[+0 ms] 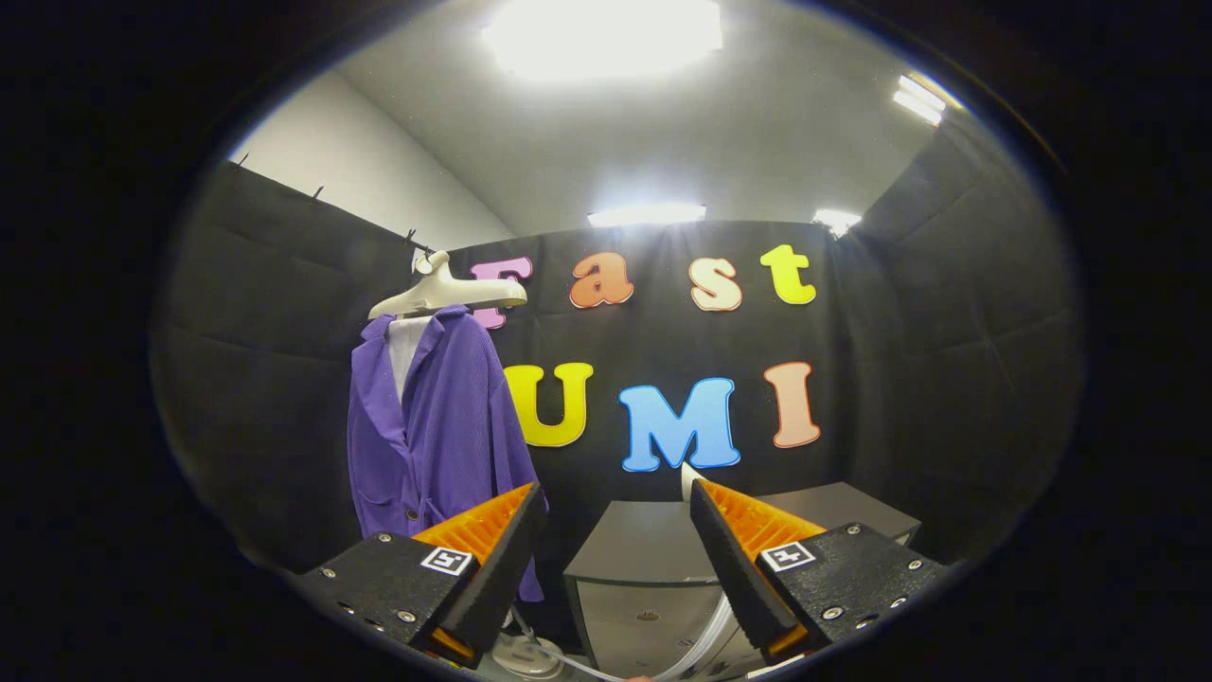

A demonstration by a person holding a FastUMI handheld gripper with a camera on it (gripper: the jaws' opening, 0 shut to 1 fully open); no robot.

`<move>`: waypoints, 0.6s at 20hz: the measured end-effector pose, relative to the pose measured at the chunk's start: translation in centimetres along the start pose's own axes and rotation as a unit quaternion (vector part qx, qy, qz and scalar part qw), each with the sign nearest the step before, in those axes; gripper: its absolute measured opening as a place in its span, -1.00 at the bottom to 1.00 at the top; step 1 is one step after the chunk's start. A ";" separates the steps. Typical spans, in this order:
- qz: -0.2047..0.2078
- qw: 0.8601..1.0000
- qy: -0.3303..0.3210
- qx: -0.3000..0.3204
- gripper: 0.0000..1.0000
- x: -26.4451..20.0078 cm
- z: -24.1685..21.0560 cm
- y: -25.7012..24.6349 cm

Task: Iron the clothes twice with a garment steamer, once on the left side and once on the right side.

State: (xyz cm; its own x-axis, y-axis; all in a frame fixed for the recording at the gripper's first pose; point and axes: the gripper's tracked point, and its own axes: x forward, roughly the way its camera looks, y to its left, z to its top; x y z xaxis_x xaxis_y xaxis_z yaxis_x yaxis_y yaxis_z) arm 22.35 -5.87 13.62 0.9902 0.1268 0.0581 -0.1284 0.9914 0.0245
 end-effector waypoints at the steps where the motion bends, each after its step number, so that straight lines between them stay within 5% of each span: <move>1: 0.002 1.000 0.000 -0.002 0.88 0.9 0.1 -0.4; 12: -0.030 0.999 0.041 0.007 0.89 13.7 -0.6 -7.8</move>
State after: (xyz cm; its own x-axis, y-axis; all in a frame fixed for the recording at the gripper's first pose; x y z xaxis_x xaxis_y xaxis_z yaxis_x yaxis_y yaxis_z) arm 36.95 -11.87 13.66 0.9972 0.0700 -0.0263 -0.0690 0.9969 0.0388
